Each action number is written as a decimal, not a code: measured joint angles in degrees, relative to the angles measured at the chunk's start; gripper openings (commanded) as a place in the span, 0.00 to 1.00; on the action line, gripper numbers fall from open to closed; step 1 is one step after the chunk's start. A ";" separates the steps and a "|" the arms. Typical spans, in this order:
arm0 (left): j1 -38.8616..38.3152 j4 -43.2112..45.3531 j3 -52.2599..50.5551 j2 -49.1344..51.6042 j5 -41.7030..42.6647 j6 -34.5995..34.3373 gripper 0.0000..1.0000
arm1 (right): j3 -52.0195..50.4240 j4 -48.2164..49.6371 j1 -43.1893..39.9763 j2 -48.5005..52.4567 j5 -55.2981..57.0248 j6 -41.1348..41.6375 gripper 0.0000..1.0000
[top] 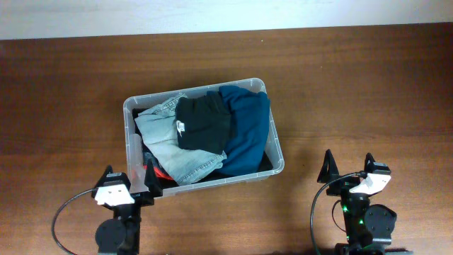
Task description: Pack container
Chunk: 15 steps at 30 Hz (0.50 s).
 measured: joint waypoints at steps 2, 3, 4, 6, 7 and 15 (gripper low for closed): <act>0.55 0.15 -0.02 -0.37 1.16 1.81 0.99 | 0.00 0.00 0.00 0.00 0.02 0.00 0.98; 0.70 0.17 -0.07 -0.37 1.53 2.62 1.00 | 0.00 0.00 0.00 0.00 0.00 -0.04 0.98; 0.87 0.17 -0.15 -0.37 1.84 3.43 0.99 | 0.00 0.00 0.00 0.00 0.00 0.00 0.99; 1.22 0.17 -0.26 -0.37 2.34 4.57 0.99 | 0.00 0.00 0.00 0.00 0.00 -0.02 0.98; 1.51 0.17 -0.26 -0.37 2.51 5.05 0.99 | 0.00 0.00 0.00 0.00 0.02 -0.02 0.98; 1.51 0.17 -0.26 -0.37 3.21 6.34 0.99 | 0.00 0.00 0.00 0.00 0.00 -0.04 0.98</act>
